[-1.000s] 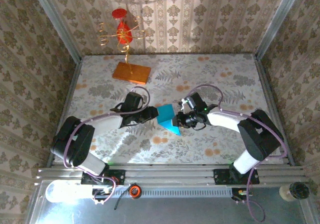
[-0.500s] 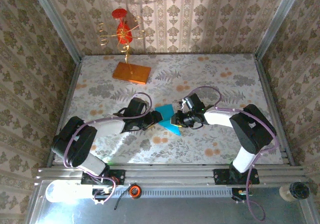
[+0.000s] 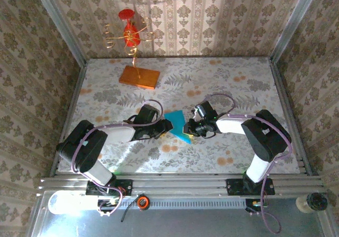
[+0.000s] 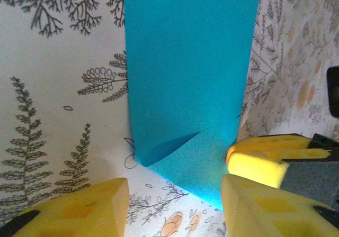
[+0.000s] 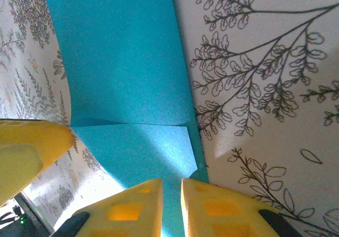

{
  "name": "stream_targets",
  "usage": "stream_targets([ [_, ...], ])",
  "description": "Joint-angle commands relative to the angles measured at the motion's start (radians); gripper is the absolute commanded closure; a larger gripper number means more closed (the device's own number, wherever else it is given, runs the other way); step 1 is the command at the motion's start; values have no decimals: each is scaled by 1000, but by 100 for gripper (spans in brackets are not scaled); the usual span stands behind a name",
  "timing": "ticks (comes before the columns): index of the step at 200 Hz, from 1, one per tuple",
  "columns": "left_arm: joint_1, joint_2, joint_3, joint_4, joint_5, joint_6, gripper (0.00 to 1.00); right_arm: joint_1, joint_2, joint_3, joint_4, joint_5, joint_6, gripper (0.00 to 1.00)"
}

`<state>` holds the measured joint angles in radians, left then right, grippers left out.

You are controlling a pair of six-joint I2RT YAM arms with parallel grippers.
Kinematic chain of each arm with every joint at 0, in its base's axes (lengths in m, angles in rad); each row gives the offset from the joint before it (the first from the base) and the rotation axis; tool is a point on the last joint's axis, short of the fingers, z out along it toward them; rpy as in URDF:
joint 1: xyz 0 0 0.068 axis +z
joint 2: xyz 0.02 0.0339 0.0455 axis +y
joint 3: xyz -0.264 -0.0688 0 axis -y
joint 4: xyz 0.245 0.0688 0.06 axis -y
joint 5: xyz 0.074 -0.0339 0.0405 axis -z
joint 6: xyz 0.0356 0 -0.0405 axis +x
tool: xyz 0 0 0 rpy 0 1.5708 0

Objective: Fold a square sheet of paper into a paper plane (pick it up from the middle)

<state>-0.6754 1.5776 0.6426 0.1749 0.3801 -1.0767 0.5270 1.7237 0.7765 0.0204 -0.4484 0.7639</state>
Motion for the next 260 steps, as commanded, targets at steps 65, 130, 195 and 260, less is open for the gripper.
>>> stream_targets([
  [65, -13, 55, -10, 66, -11, -81, 61, -5, 36, -24, -23, 43, 12, 83],
  [130, 8, 61, -18, 199, 61, -111, 65, -5, 38, -22, -29, 45, 9, 84],
  [195, 40, 97, -20, 267, 166, -106, 65, -5, 40, -16, -37, 46, 5, 84],
  [260, 60, 154, 22, 242, 218, -69, 65, -7, 41, -13, -39, 46, 3, 84],
])
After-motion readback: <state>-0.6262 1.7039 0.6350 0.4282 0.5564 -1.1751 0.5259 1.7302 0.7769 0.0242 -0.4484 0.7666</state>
